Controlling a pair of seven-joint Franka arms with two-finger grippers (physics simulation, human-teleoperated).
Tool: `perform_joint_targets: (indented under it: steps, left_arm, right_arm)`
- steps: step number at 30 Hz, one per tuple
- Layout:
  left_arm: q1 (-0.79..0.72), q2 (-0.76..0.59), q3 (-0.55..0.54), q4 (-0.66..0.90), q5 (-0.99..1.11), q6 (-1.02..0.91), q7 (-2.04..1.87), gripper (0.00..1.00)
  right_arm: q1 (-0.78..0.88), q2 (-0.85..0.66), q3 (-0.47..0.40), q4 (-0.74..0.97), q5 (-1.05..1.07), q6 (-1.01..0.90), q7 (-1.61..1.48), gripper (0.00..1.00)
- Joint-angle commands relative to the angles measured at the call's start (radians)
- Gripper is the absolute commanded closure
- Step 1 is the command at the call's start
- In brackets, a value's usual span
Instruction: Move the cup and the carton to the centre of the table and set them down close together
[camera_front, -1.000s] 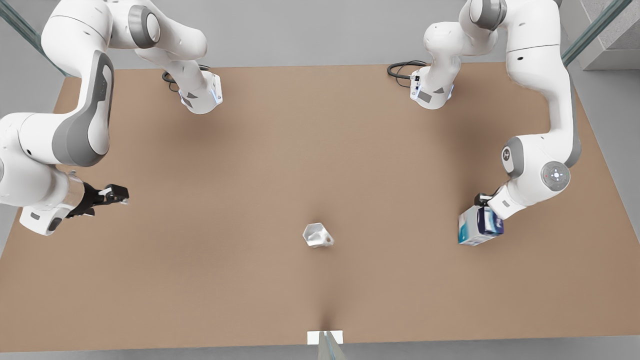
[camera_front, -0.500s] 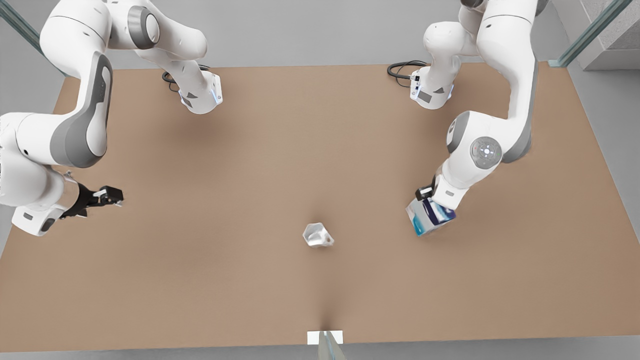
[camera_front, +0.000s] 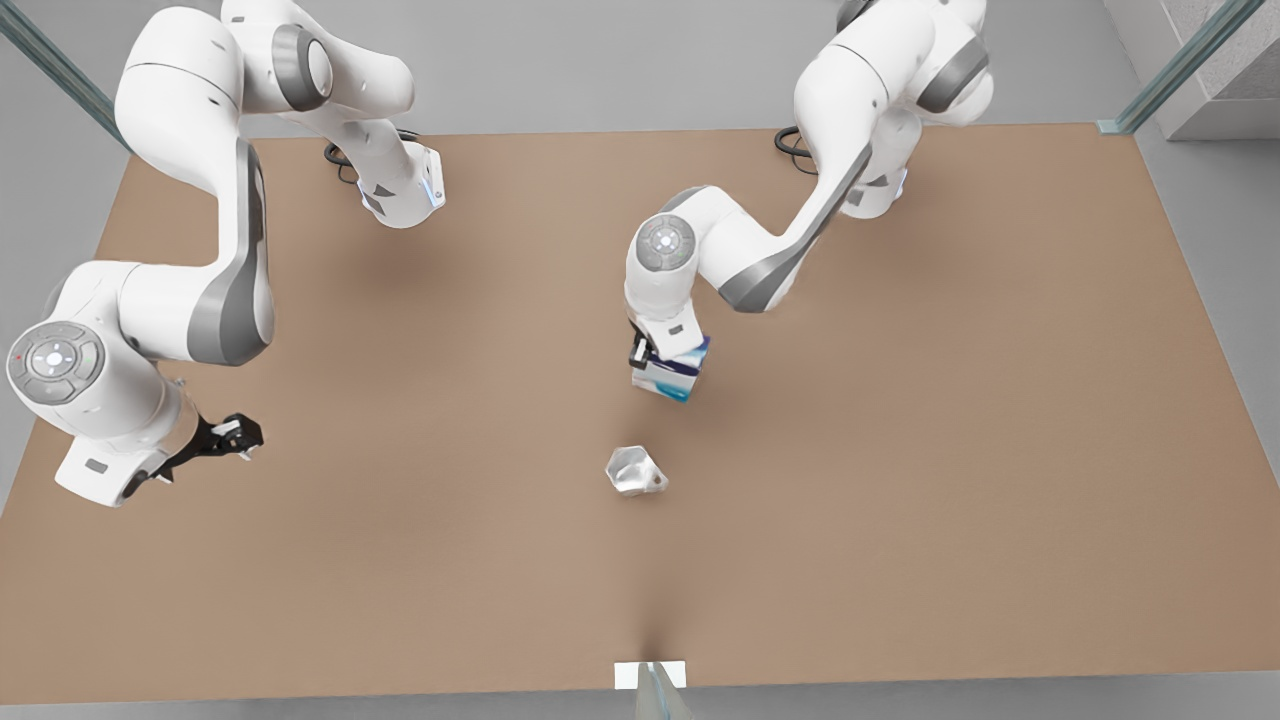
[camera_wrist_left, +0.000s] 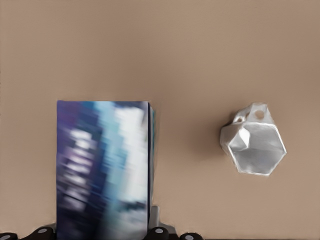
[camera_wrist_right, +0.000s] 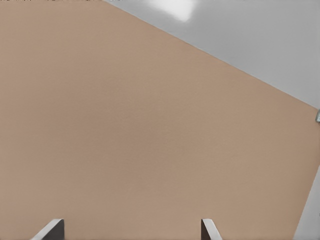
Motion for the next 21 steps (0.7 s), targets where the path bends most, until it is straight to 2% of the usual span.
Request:
perform_joint_targets:
  steps: [1,7,15,21]
  left_arm:
    - [-0.014,0.002,0.0,0.0,0.04,0.004,-0.023,0.32]
    - [-0.111,0.144,0.006,0.144,0.155,0.01,-0.284,0.32]
    - [-0.123,0.161,0.006,0.133,0.244,0.102,-0.336,0.32]
    - [-0.129,0.163,0.006,0.101,0.291,0.1,-0.339,0.32]
  right_arm:
    - [0.0,0.001,0.0,0.0,0.0,0.002,0.001,0.0]
    - [-0.003,0.007,-0.003,0.001,0.0,0.018,-0.001,0.0]
    - [-0.018,0.013,-0.002,0.003,0.0,0.037,-0.002,0.0]
    - [-0.018,0.013,-0.002,0.003,-0.002,0.036,-0.004,0.0]
